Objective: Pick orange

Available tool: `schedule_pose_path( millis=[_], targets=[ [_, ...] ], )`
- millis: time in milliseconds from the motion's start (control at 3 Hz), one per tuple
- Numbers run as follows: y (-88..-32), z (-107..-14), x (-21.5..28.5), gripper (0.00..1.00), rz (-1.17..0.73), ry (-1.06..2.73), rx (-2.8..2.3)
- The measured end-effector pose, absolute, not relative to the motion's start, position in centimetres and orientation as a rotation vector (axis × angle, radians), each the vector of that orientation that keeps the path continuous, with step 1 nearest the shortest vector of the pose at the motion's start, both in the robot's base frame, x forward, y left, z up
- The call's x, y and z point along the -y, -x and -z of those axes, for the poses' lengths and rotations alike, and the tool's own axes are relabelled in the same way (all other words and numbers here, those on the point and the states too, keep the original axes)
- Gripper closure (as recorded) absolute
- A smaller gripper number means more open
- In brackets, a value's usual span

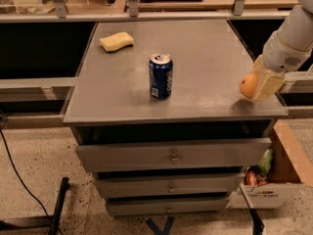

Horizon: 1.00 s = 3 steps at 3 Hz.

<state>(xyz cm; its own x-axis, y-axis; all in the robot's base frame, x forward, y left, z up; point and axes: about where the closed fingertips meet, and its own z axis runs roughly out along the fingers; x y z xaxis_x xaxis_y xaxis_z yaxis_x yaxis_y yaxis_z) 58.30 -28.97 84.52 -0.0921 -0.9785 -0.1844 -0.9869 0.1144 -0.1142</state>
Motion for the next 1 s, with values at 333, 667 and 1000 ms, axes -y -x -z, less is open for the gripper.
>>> schedule_pose_path(
  millis=[333,667,1000],
  targets=[
    [-57.9,-87.3,28.7,1.00,-0.138,1.876,-2.087],
    [-57.1,-90.3,28.0,1.00,-0.189,1.789,-1.975],
    [-57.3,-90.2,27.7,1.00,-0.200,1.783,-1.968]
  ],
)
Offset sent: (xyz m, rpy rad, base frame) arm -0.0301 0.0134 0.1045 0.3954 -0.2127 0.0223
